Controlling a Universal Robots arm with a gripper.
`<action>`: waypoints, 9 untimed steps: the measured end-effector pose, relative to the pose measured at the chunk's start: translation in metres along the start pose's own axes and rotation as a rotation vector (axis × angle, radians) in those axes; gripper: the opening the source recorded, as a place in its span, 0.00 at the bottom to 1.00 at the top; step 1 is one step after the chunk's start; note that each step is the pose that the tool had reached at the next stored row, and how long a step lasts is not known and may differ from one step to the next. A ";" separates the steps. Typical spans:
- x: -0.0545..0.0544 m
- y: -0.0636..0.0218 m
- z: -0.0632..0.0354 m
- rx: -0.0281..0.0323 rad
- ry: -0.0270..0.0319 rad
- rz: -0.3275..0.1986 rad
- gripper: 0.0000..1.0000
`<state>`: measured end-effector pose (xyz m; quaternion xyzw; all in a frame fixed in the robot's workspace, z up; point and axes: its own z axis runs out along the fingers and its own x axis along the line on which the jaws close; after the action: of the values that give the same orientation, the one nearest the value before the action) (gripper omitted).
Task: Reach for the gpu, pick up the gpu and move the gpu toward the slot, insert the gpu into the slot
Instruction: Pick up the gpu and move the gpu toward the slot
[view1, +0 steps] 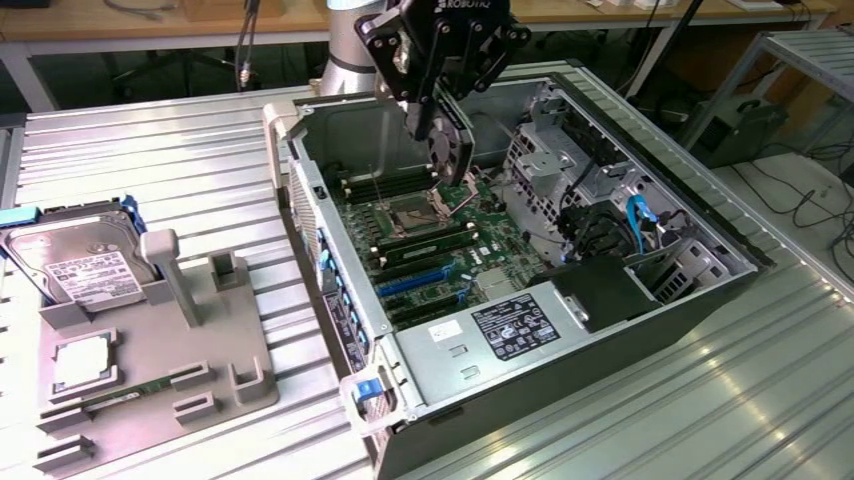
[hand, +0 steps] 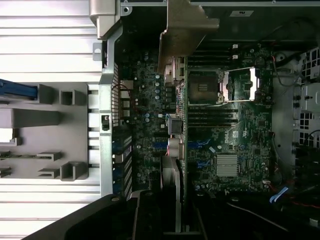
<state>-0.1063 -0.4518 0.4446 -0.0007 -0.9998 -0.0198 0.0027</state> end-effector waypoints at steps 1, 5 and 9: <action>-0.001 0.0000 0.0002 -0.0001 0.0000 0.000 0.28; -0.006 0.0000 0.0007 0.0000 0.0000 0.000 0.28; -0.011 -0.0001 0.0012 -0.0001 -0.0001 0.000 0.28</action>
<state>-0.0953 -0.4518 0.4434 -0.0008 -0.9998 -0.0199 0.0026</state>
